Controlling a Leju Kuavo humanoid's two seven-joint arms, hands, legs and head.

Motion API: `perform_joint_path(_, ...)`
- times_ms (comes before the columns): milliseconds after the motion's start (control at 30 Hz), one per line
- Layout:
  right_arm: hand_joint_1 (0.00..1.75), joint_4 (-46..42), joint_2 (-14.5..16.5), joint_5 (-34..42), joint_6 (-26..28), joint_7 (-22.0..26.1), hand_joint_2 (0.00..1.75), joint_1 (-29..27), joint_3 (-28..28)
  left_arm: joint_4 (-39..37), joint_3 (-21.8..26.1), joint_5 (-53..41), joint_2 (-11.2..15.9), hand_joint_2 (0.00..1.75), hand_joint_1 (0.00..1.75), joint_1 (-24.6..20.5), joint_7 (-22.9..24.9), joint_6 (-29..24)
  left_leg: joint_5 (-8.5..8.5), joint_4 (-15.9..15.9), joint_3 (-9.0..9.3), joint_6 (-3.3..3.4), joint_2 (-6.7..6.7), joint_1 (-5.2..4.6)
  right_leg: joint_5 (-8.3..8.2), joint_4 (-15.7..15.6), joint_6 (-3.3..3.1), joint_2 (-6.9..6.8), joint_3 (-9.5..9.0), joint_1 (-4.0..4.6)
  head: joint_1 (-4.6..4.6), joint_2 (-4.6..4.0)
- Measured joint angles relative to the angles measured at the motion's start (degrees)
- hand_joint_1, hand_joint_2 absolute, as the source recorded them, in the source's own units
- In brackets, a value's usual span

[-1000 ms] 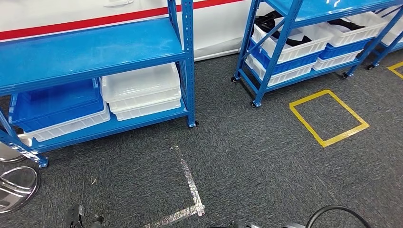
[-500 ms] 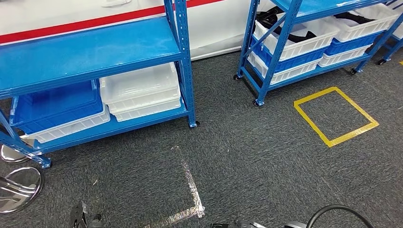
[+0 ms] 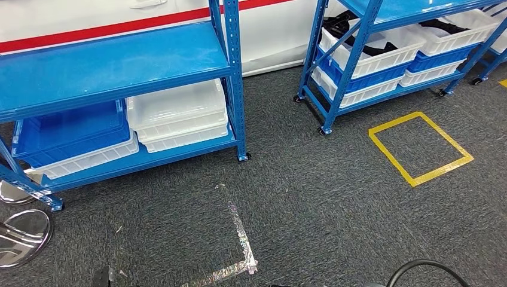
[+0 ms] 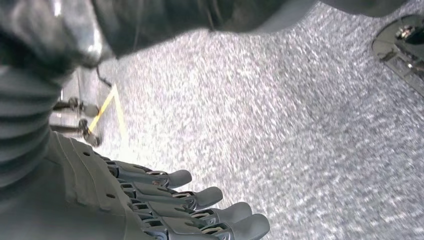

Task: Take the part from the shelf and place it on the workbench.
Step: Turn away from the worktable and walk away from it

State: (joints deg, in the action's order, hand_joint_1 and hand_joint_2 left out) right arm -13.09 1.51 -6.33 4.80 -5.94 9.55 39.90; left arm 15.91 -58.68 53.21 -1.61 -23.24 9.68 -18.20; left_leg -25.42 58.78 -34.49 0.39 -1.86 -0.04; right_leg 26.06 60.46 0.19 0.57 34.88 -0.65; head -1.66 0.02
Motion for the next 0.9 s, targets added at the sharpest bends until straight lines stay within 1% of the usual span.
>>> perform_joint_path(233, 0.00, -0.49, 0.00, 1.06, -0.64, 0.97, 1.75, -2.54, -3.02, 0.01, 4.17, -8.94, 0.04, 1.75, 0.00, 4.88, -1.61, 3.01, -0.11, 0.00, 0.01, 0.06, 0.00, 0.00, 0.00, -0.14, 0.01, 0.00, -0.08, -0.01, -0.01, 0.01)
perform_joint_path(467, 0.00, -1.30, 0.00, 2.10, -1.39, 1.96, 1.75, -5.31, -7.56, 0.36, 11.13, -17.93, 0.13, 1.75, 0.00, 9.99, -3.24, 6.01, -0.18, -0.01, 0.01, 0.06, 0.00, 0.00, 0.02, -0.16, 0.01, 0.00, -0.09, 0.00, 0.00, 0.01)
perform_joint_path(533, 0.00, -1.66, 0.00, 2.32, -1.64, 2.23, 1.75, -6.18, -9.37, 0.55, 13.47, -20.53, 0.20, 0.87, 0.00, 11.58, -3.72, 6.89, -0.21, -0.01, 0.03, 0.06, 0.00, 0.00, 0.03, -0.17, 0.02, 0.00, -0.11, 0.00, 0.00, 0.00)
perform_joint_path(600, 0.00, -2.02, -0.01, 2.65, -2.02, 2.53, 0.87, -7.10, -11.02, 0.79, 16.13, -23.27, 0.28, 0.00, 0.00, 13.26, -4.21, 7.81, -0.23, -0.02, 0.05, 0.05, 0.01, 0.00, 0.05, -0.17, 0.03, 0.00, -0.12, 0.00, 0.00, 0.00)
perform_joint_path(667, 0.00, -2.32, -0.04, 3.02, -2.24, 2.81, 0.00, -7.90, -12.26, 1.02, 18.52, -25.64, 0.38, 0.00, 0.00, 14.70, -4.60, 8.61, -0.24, -0.03, 0.05, 0.05, 0.01, 0.00, 0.06, -0.17, 0.03, 0.00, -0.12, 0.01, 0.00, 0.01)
perform_joint_path(767, 0.00, -2.89, -0.14, 3.27, -2.37, 3.09, 0.00, -8.98, -14.38, 1.34, 21.64, -28.75, 0.56, 0.00, 0.00, 16.58, -5.19, 9.68, -0.27, -0.04, 0.09, 0.02, 0.02, 0.00, 0.09, -0.18, 0.03, 0.00, -0.18, 0.01, 0.00, 0.01)
perform_joint_path(900, 0.00, -3.80, -0.30, 3.88, -2.85, 3.66, 0.00, -10.61, -18.49, 1.95, 27.66, -33.57, 0.78, 0.00, 0.00, 19.50, -6.05, 11.27, -0.46, -0.05, 0.15, 0.00, 0.02, 0.00, 0.19, -0.19, 0.04, 0.00, -0.34, 0.01, -0.01, -0.01)
